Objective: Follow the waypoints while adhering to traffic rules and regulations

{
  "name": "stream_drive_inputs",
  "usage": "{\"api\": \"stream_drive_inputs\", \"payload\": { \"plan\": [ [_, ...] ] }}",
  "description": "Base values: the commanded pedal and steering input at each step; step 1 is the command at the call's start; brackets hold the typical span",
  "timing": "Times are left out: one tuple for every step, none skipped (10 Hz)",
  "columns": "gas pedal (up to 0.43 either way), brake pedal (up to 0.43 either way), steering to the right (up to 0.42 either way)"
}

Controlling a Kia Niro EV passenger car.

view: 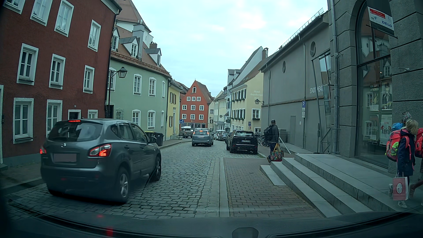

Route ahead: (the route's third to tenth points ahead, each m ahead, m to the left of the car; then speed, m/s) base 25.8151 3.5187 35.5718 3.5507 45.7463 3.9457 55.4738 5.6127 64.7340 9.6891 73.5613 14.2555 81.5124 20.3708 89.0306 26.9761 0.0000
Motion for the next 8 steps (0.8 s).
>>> {"api": "stream_drive_inputs", "payload": {
  "plan": [
    [0.0, 0.305, -0.216],
    [0.0, 0.305, -0.216],
    [0.0, 0.305, -0.216],
    [0.0, 0.305, -0.217],
    [0.0, 0.305, -0.217],
    [0.0, 0.305, -0.217],
    [0.0, 0.305, -0.217],
    [0.0, 0.305, -0.217]
  ]
}}
